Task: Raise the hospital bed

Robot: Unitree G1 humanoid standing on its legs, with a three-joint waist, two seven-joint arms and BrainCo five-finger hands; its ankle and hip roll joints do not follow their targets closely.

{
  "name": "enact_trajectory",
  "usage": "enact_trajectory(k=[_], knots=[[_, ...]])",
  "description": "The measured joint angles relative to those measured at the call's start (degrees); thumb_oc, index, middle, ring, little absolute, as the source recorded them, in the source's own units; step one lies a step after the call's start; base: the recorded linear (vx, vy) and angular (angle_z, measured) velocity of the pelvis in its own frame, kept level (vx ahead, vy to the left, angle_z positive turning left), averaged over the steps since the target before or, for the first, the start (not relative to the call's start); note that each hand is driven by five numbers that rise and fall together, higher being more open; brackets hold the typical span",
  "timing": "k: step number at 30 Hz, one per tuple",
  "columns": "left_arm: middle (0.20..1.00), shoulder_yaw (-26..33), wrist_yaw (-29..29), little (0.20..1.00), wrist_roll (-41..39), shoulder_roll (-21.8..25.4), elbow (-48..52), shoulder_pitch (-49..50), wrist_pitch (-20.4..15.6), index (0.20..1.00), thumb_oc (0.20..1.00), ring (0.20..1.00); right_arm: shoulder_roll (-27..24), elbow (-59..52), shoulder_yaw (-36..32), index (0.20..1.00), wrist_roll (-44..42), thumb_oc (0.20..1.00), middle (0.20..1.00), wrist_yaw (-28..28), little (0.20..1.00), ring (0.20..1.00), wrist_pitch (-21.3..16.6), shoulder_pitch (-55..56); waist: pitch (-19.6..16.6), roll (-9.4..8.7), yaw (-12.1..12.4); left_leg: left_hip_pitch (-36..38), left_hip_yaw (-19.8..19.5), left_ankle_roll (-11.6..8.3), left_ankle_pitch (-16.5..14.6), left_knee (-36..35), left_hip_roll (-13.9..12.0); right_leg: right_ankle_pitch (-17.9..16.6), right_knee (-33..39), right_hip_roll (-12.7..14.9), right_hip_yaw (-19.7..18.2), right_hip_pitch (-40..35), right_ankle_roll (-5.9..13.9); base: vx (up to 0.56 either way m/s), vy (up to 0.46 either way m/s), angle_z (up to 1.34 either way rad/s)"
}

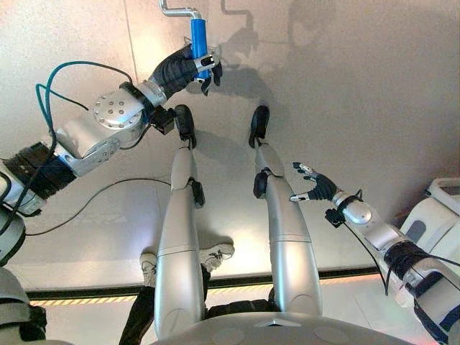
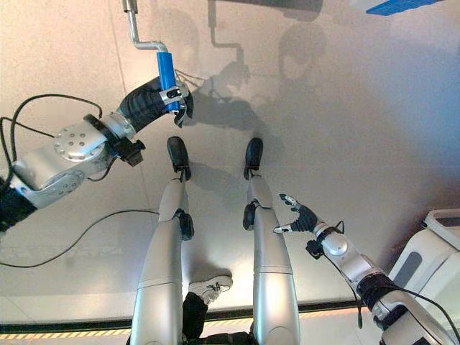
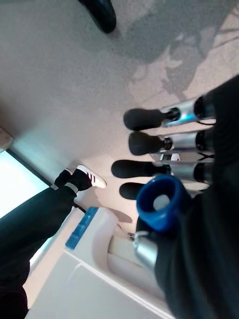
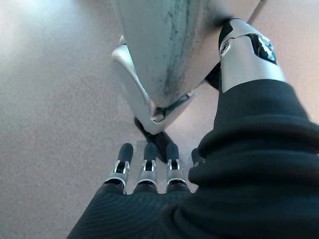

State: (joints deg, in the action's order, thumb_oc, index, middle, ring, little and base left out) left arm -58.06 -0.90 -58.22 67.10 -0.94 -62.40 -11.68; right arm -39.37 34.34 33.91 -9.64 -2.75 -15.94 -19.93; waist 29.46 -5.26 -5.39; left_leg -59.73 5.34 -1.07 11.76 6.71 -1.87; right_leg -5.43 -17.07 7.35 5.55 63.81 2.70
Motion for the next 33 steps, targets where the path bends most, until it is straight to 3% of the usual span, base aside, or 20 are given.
enact_trajectory(k=[12, 33], knots=[[0.2, 9.98, 0.86, 0.2, 0.19, 1.31, 2.07, 10.79, -1.83, 0.2, 0.2, 0.2, 0.01, -0.67, -0.8, 1.0, 0.1, 1.0, 1.0, -0.43, 1.0, 1.0, -0.03, 0.49, 0.08, 0.13, 0.52, 0.01, -0.74, -0.61, -0.45, 0.59, -0.49, 0.86, -1.11, -0.39, 0.32, 0.05, -0.63, 0.0, 0.0, 0.0], [0.2, 20.38, -1.03, 0.2, 3.51, 0.28, 0.91, 19.81, -4.06, 0.2, 0.2, 0.2, -2.09, -2.09, -2.73, 1.0, 0.09, 1.0, 1.0, -0.37, 1.0, 1.0, -0.09, 1.21, 0.13, 0.21, 1.83, -0.01, -2.42, -1.18, -0.57, 0.87, -0.91, 1.87, -1.98, -0.62, 1.63, -0.6, -0.89, 0.0, 0.005, 0.02]])
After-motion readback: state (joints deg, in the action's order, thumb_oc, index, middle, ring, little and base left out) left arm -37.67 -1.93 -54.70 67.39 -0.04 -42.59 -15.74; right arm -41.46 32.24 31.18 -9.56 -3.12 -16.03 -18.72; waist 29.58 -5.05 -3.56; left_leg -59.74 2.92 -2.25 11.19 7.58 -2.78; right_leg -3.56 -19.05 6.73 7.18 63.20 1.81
